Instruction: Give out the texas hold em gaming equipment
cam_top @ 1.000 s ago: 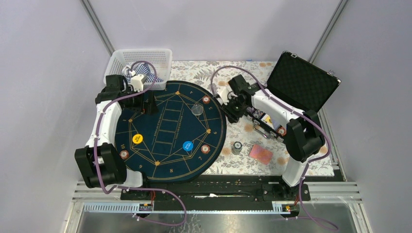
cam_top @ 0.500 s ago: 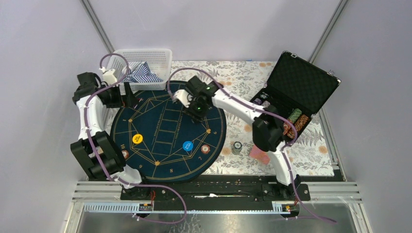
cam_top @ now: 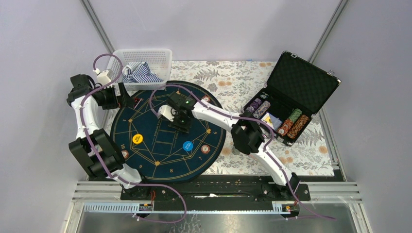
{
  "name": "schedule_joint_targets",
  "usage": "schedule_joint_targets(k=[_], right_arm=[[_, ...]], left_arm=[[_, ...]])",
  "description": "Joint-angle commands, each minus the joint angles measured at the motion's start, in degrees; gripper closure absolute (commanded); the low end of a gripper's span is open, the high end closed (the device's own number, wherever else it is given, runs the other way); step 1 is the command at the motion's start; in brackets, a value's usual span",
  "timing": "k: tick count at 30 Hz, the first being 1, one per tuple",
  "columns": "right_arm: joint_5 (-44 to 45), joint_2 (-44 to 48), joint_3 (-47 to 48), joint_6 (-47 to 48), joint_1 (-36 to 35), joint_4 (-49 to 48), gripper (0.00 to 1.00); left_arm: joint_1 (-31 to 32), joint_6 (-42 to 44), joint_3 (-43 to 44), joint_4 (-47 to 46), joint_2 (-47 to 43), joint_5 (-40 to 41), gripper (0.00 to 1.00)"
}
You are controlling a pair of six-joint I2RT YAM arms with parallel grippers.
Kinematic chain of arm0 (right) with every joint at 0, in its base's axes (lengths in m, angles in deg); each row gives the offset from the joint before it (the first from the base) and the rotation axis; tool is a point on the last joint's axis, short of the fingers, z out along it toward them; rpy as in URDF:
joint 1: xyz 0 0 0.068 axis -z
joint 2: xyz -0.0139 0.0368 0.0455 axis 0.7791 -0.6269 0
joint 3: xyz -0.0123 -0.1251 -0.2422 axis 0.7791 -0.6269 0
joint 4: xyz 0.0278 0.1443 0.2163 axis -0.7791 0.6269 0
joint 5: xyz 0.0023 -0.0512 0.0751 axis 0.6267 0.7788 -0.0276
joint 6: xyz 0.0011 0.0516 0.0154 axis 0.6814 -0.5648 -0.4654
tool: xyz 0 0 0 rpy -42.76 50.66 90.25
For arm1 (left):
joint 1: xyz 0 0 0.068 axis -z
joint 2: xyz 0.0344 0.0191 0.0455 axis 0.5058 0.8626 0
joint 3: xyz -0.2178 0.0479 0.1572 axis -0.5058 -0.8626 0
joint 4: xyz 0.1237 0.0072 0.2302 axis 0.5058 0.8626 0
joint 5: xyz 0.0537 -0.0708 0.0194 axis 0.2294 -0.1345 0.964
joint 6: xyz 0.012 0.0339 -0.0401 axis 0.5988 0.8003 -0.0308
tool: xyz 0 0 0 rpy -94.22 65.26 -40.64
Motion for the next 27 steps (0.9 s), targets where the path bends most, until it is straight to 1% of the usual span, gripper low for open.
schedule_joint_targets(k=[1,3,4,5,7,9,11,12,17,21,25,27], right_arm=[[3.26,-0.26,4.09,0.85,-1.55,-1.99,0.79],[3.24,-0.54,4.05,0.74,-1.64,-2.41,0.75],[3.23,-0.56,4.13,0.69,-1.83,-2.42,0.70],[3.26,-0.58,4.14,0.70,-2.01,-2.47,0.61],[2.69,-0.22,4.14,0.54,-2.14,-2.17,0.36],[1.04,0.71,4.50,-0.30,-2.15,-1.99,0.17],[-0.47,2.14,4.86,-1.30,-2.10,-2.10,0.05],[-0.89,3.07,5.04,-1.69,-2.09,-2.33,0.01],[-1.41,8.76,4.35,-2.55,-1.59,-2.85,0.00],[-4.00,14.92,0.73,-4.75,1.00,-3.61,0.00],[-8.43,23.91,-6.38,-7.28,6.35,-3.98,0.00],[-9.95,29.15,-12.42,-8.02,9.23,-5.64,0.00]], left_arm=[[-0.99,1.38,0.78,-0.52,-0.07,-2.26,0.01],[-1.11,1.55,0.71,-0.52,0.04,-2.37,0.01],[-1.08,1.71,0.67,-0.50,0.06,-2.48,0.01],[-1.11,1.82,0.73,-0.41,0.10,-2.36,0.01],[-1.10,2.34,1.05,-0.01,0.42,-1.94,0.01],[-1.11,2.43,1.36,0.09,0.71,-0.87,0.01],[-1.05,3.09,1.99,1.04,1.08,-0.99,0.01],[-1.03,3.65,2.32,1.78,1.27,-1.43,0.01],[-0.44,5.51,5.00,3.73,2.43,-2.63,0.01],[2.28,6.73,6.92,4.97,2.17,-3.34,0.01],[6.11,6.81,7.00,4.75,-0.28,-4.96,0.01],[10.66,7.49,6.84,4.75,-1.43,-2.62,0.01]])
